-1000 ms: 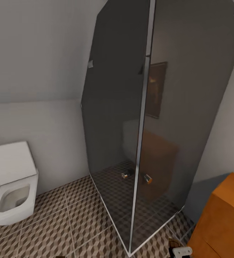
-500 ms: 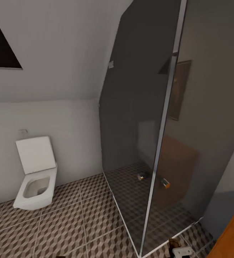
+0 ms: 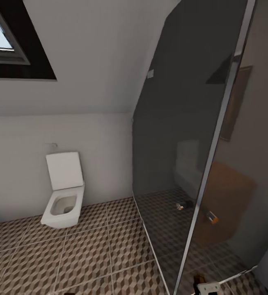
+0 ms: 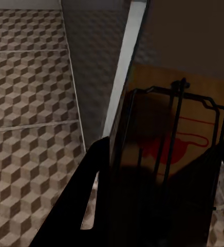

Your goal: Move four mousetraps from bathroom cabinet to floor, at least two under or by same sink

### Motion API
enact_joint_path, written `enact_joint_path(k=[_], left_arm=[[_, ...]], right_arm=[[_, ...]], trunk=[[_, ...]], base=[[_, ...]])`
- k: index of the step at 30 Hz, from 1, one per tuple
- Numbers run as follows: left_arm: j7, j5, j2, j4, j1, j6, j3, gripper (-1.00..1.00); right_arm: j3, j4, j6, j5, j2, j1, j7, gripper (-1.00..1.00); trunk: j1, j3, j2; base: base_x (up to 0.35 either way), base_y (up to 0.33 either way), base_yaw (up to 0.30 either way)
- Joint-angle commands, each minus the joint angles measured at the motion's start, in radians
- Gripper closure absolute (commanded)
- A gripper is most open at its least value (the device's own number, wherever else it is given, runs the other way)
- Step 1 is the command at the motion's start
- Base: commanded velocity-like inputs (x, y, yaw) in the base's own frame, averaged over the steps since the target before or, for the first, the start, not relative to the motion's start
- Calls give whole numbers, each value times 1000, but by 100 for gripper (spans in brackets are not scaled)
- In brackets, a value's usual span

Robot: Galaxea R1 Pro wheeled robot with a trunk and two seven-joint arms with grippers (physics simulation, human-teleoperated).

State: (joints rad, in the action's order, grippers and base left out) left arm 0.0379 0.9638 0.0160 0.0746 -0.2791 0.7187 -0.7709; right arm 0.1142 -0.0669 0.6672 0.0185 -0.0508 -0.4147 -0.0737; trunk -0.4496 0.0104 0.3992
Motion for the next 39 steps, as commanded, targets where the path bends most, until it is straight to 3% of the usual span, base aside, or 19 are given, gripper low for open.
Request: enact_joint_path(k=[1, 24, 39], left_arm=[[8, -3, -1, 2, 0, 2, -7, 100], [7, -2, 1, 2, -1, 4, -7, 100], [1, -2, 8, 1, -1, 3, -6, 100]], right_arm=[[9, -4, 5, 0, 0, -1, -4, 100], [9, -4, 5, 0, 0, -1, -4, 100], [9, -4, 3, 0, 0, -1, -3, 100]], trunk=[[0, 0, 1], [0, 0, 1], [0, 0, 1]], base=[[0, 0, 300], [0, 0, 298], [50, 36, 24]])
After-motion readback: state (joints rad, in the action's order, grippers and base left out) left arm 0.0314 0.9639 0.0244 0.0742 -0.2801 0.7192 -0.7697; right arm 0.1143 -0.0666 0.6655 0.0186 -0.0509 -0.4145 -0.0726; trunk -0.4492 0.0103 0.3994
